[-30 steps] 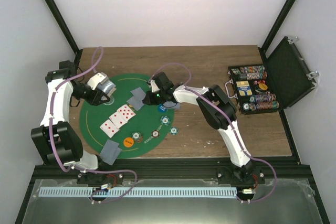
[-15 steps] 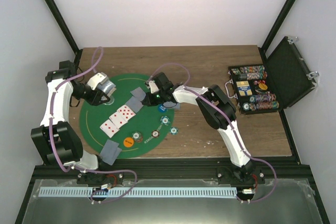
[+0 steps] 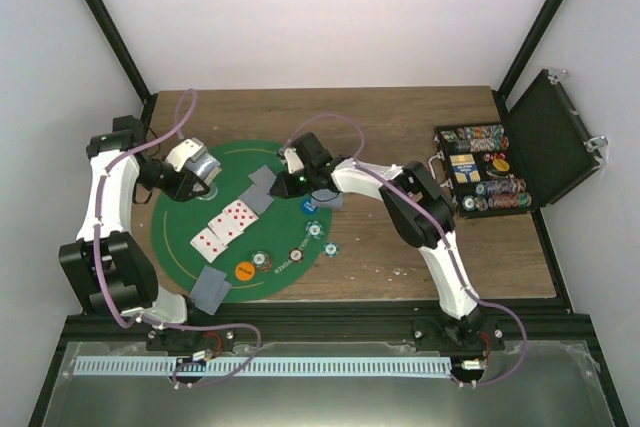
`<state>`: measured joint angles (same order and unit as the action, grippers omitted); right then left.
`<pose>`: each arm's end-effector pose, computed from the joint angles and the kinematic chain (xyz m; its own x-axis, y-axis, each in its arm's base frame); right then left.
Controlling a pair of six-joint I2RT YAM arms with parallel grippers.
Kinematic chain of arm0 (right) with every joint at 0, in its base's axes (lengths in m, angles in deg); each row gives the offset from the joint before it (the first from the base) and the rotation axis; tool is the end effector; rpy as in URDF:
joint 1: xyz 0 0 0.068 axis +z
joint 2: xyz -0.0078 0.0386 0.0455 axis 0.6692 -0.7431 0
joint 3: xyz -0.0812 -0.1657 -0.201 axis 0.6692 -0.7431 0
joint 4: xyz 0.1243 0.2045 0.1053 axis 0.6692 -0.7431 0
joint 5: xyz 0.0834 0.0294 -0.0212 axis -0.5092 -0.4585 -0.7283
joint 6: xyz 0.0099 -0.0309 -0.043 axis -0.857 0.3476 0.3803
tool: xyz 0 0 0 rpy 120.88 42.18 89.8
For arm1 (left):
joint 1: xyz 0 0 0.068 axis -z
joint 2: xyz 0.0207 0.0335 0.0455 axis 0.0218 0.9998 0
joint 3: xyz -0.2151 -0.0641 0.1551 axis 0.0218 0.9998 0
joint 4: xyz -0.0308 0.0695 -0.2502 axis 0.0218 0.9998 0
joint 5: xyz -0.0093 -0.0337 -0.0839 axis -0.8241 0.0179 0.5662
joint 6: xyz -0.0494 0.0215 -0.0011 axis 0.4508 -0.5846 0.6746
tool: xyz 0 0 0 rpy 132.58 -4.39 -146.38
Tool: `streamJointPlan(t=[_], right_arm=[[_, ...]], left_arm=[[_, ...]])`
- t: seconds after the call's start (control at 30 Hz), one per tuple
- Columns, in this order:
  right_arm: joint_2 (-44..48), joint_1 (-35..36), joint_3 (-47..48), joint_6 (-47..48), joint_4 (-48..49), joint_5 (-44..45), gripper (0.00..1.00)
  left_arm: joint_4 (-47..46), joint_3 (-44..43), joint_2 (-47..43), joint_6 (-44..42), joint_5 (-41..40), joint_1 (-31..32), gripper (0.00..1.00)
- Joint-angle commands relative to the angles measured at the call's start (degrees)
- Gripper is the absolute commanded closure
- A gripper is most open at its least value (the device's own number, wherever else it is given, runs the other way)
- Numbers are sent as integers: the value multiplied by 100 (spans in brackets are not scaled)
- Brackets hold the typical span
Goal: Distribute texas hold em gaming equipment
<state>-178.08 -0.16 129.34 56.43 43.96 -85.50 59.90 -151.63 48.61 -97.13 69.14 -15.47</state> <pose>0.3498 0.3365 0.1392 -0.8514 -0.2661 -0.4520 -0.5130 0.6019 0.6120 0.2585 0.0450 0.2989 -0.6743 0.5115 -0.5326 0.6919 0.6897 -0.2135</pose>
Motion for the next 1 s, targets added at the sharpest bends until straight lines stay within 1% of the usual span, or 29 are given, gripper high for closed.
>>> streamJointPlan(t=[0.0, 0.13, 0.27, 0.37, 0.5, 0.63, 0.8, 0.97], right_arm=[[495, -161, 322, 90, -113, 303, 79], [185, -307, 619, -82, -218, 412, 72], [-258, -335, 1155, -32, -451, 464, 65], [-522, -345, 1380, 6, -587, 471, 64], [-724, -339, 1432, 51, -657, 356, 64], [-923, -344, 1541, 93, -743, 9, 67], [-1047, -344, 1576, 95, -670, -383, 76], [-1102, -349, 1650, -43, -555, -574, 80]], left_arm=[[57, -92, -31, -139, 153, -29, 60], [64, -101, -40, -140, 149, -28, 60], [56, -111, -40, -126, 142, -28, 60], [55, -114, -44, -120, 140, -28, 60], [45, -110, -15, -101, 144, -28, 60], [76, -174, 21, -103, 153, -28, 60], [71, -162, 14, -129, 154, -28, 60], [64, -125, 22, -132, 153, -29, 60]])
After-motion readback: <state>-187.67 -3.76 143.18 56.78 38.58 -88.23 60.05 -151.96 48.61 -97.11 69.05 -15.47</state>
